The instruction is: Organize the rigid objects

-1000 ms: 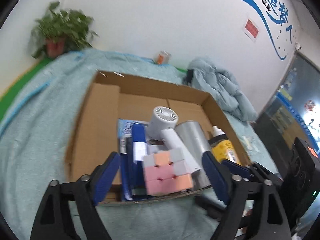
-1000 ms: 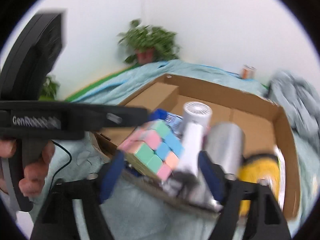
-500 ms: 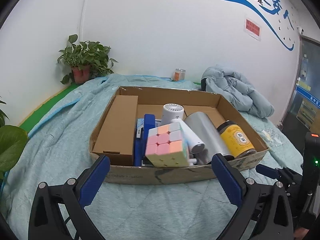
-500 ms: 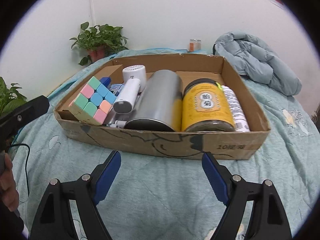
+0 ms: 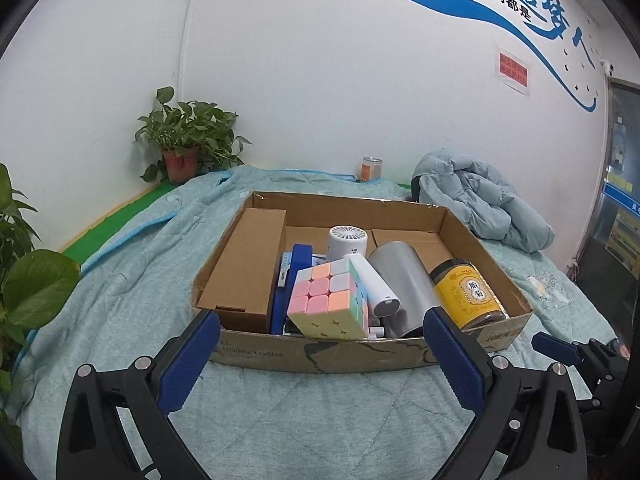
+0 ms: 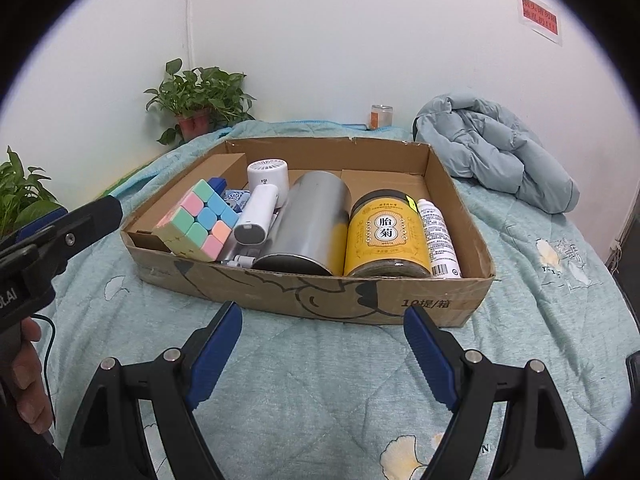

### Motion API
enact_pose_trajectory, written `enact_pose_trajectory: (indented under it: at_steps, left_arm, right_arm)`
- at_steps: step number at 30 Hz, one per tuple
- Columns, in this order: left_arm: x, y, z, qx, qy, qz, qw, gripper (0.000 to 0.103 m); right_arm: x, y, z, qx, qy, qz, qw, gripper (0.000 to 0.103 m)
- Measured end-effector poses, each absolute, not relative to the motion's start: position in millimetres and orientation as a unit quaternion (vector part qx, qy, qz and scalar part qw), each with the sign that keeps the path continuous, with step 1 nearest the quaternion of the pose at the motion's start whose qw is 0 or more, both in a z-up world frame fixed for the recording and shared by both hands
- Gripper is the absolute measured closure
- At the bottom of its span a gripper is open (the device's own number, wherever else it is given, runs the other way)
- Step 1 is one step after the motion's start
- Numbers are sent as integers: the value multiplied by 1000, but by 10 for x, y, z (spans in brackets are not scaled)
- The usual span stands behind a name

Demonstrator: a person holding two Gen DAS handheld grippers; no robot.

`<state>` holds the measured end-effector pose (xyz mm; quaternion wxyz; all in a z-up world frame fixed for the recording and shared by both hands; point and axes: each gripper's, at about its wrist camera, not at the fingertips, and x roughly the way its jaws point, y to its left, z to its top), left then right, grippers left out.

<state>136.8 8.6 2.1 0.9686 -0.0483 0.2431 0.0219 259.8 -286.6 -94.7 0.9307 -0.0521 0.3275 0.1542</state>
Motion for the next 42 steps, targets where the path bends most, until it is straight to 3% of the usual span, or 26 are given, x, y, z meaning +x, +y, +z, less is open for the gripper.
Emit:
enact_pose_trajectory:
  at_steps: [42]
  left_arm:
    - [1493, 82, -158, -14, 283, 4, 959, 1]
  right_arm:
    - [2521, -2880, -988, -54, 334, 141, 930, 20]
